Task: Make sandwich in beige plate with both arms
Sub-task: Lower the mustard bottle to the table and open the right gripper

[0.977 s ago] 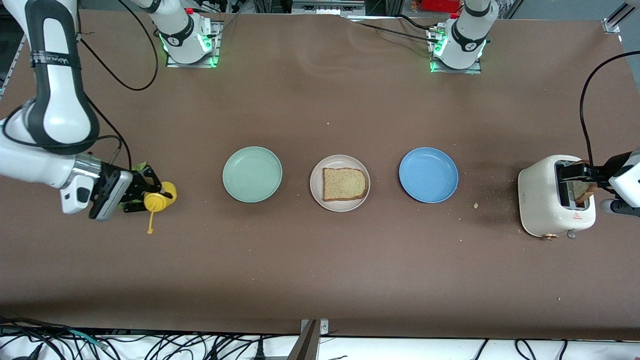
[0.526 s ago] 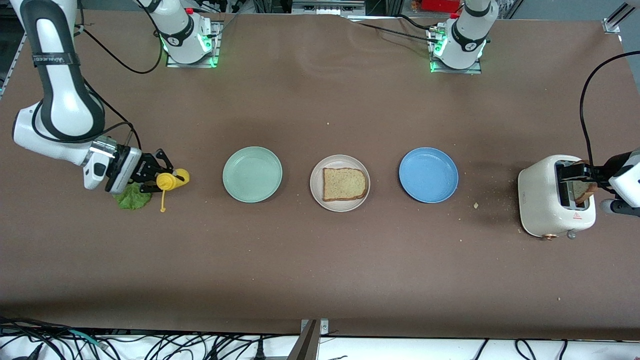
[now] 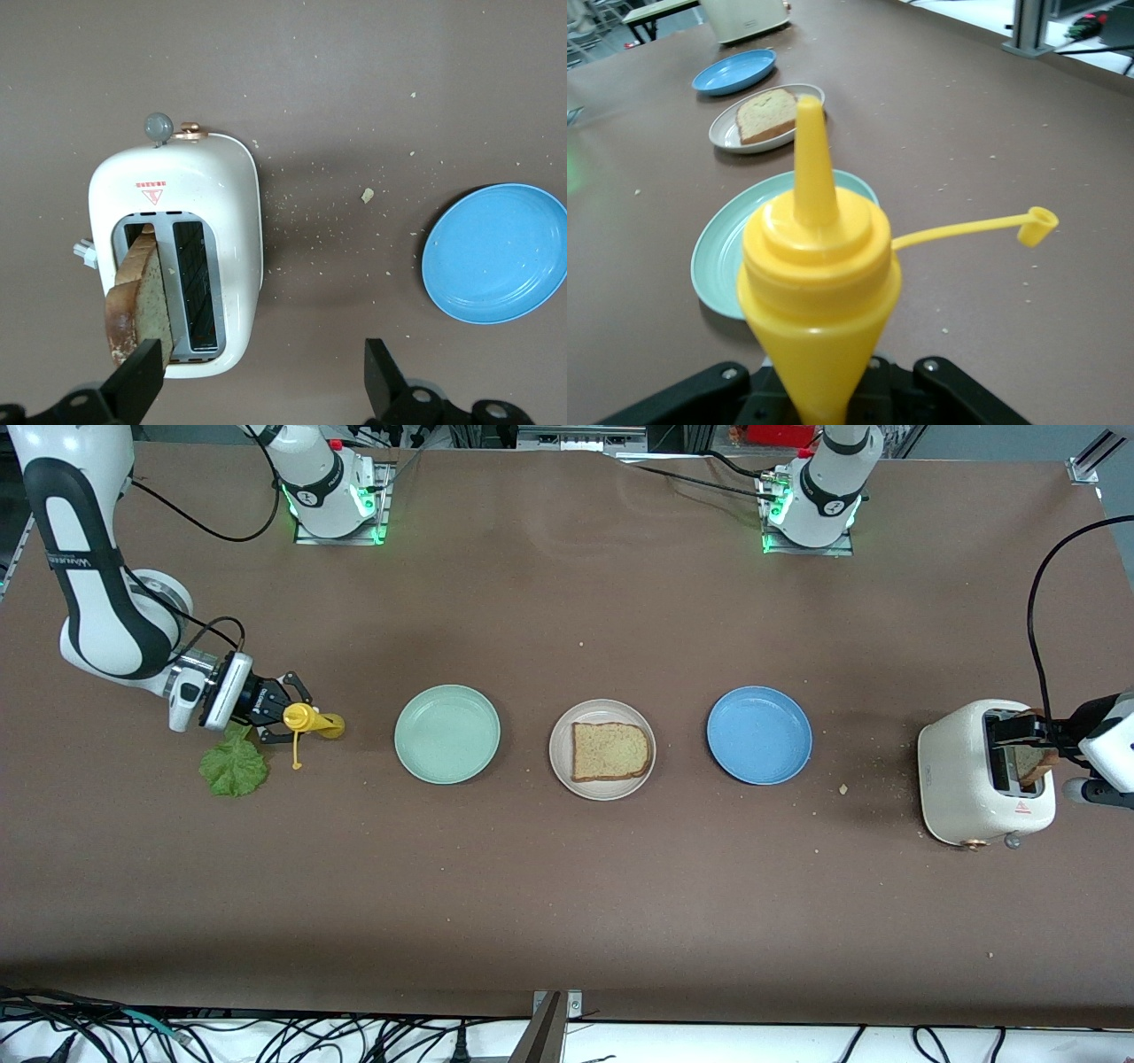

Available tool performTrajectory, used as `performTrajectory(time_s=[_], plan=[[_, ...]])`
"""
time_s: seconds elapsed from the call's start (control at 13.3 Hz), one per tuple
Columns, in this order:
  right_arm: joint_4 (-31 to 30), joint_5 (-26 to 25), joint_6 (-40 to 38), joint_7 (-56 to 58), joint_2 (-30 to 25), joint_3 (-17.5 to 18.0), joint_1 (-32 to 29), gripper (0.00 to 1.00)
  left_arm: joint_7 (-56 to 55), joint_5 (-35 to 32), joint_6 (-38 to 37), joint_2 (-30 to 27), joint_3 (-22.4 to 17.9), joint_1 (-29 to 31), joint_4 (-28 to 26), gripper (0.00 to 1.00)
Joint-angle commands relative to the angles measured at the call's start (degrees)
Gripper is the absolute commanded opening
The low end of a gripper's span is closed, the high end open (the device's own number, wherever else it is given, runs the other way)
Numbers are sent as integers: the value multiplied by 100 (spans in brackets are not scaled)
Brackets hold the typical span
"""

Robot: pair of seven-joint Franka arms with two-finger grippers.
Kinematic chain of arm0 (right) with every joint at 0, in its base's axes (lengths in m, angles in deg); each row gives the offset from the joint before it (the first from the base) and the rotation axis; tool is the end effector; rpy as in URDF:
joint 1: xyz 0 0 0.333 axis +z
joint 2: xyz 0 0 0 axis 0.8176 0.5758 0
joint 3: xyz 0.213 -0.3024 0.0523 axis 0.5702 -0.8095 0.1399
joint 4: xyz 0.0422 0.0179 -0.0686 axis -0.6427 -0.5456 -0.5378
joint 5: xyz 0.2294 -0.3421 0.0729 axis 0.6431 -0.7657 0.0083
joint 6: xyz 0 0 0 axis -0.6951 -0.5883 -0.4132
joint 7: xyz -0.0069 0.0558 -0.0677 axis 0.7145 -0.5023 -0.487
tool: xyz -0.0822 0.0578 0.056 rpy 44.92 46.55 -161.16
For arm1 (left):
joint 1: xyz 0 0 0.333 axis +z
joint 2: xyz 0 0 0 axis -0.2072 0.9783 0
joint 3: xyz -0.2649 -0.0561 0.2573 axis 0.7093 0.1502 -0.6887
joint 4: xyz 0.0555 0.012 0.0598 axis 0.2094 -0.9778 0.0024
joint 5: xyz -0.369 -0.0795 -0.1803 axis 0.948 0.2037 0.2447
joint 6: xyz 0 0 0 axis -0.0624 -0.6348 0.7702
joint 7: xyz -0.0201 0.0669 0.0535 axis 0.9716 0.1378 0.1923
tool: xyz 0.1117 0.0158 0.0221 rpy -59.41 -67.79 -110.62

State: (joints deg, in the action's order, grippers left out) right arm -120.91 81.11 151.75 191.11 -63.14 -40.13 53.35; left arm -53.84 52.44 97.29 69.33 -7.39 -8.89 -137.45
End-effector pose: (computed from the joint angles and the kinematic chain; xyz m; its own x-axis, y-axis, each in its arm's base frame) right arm 0.5384 -0.0269 0.2293 0.3463 0.5061 0.7899 0.9258 -0.3201 -0.2008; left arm 0.6955 0.1141 0.5092 0.9759 -0.1187 -0.1834 -0.1201 -0.9928 0.0031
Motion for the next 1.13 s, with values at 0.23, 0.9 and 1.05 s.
performTrajectory(time_s=[0.23,0.9,1.05], plan=[[-272,191,-140,932,183,125,-281,0,105,-122,-61,-71,37,27,-14,100],[-194,236,0,260,201,99,-325,99,105,-131,-61,-71,37,27,-14,100],[-184,-324,333,-513,-26,99,-325,99,105,-122,-61,-63,37,27,-14,100]])
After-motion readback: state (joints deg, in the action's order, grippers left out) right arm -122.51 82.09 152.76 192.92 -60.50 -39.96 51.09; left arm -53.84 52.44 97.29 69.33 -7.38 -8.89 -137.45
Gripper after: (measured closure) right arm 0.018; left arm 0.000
